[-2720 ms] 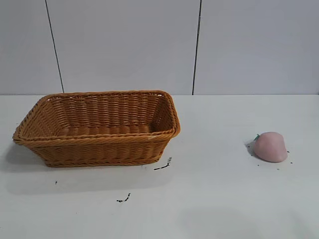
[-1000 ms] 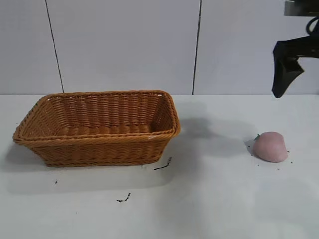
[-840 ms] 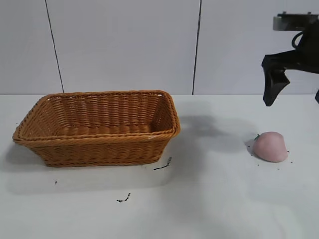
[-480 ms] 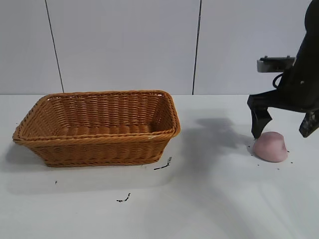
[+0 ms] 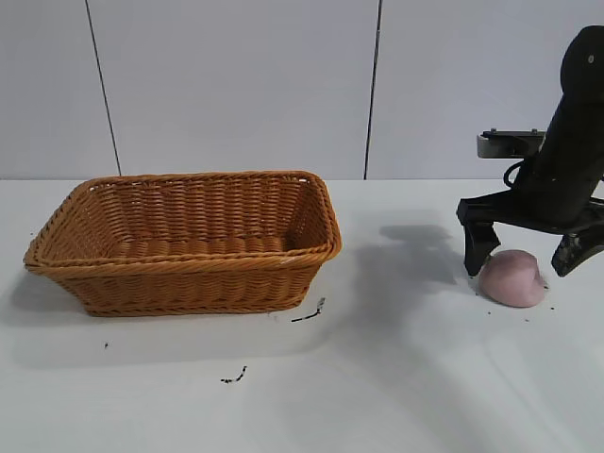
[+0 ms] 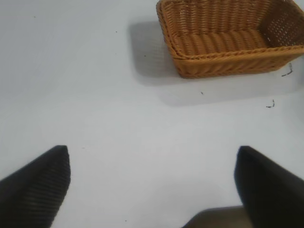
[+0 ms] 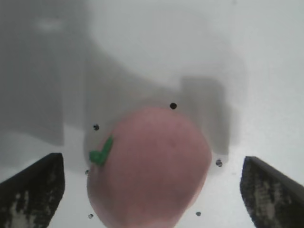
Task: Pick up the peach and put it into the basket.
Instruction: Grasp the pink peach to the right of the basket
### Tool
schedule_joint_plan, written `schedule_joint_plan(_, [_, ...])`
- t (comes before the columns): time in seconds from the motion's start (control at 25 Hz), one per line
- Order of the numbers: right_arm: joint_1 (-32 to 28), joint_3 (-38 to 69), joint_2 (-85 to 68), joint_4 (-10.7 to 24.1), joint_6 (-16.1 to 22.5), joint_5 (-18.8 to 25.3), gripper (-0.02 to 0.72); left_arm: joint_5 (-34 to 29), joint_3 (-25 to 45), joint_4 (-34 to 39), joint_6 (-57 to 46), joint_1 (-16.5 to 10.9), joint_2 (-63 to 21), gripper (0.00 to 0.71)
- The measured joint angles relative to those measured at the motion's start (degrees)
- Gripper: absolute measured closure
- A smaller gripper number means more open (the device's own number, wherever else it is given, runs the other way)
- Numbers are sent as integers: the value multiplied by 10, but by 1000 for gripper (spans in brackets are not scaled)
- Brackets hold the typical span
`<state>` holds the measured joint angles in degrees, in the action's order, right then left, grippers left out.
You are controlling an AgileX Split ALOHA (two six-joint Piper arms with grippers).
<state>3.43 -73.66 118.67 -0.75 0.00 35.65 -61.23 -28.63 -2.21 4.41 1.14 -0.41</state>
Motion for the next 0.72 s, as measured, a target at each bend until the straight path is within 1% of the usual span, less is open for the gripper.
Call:
schedule_joint_plan(0.2, [0,0,12,0,0,15,112,0,0,0,0,0,0,18])
schedule_joint_plan(0.28, [0,0,14,2,0,21,160,0,0,0,0,0,0,18])
schedule_joint_plan(0.32, [0,0,14,4,0,21,212,0,0,0,0,0,0,18])
schedule_joint_plan(0.36, [0,-1,14,7,0,21,286,0,0,0,0,0,0,18])
schedule_joint_plan(0.48, [0,-1,14,14,-7,24,549,0,0,0,0,0,0,18])
schedule_joint_plan(0.52, [0,-1,11,15,-8,24,601,0,0,0,0,0,0,18])
schedule_joint_plan(0.6, [0,-1,9,16,-9,26,646,0,0,0,0,0,0,18])
schedule_joint_plan(0.72, [0,-3,0,18,-9,39,667,0,0,0,0,0,0,18])
